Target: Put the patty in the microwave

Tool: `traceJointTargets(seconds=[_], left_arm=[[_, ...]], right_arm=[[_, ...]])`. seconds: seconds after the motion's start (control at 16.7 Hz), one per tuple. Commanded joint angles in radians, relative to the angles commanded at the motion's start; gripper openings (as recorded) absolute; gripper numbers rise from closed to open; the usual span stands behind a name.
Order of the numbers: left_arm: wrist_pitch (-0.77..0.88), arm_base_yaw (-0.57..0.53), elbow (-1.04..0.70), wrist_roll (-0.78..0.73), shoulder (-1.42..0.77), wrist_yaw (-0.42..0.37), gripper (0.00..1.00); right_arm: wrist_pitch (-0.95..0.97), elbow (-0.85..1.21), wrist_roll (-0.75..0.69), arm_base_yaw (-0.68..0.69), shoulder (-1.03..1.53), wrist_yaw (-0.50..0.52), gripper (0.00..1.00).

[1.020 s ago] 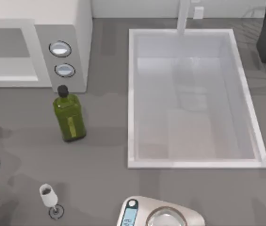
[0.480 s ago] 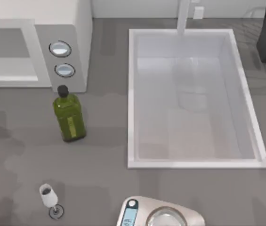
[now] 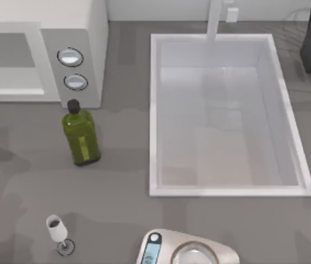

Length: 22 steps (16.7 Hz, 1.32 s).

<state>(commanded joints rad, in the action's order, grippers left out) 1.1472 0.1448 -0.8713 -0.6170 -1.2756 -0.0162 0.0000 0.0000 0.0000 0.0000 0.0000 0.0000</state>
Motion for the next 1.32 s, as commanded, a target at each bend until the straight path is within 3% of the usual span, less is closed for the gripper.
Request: traceJointTargets(seconds=[0.24, 0.48, 0.9, 1.32], left_arm=[[-0.1, 0.003, -0.103, 0.02, -0.056, -0.031, 0.0], [-0.326, 0.009, -0.334, 0.074, -0.219, -0.086, 0.0], [-0.9, 0.016, -0.737, 0.262, -0.722, -0.158, 0.0], [-1.472, 0.004, -0.92, 0.484, -1.219, -0.168, 0.0]], right_arm=[[0.0, 0.0, 0.0, 0.0, 0.0, 0.0, 1.0], [0.0, 0.0, 0.0, 0.0, 0.0, 0.0, 1.0], [0.0, 0.0, 0.0, 0.0, 0.0, 0.0, 1.0], [0.0, 0.0, 0.0, 0.0, 0.0, 0.0, 1.0]])
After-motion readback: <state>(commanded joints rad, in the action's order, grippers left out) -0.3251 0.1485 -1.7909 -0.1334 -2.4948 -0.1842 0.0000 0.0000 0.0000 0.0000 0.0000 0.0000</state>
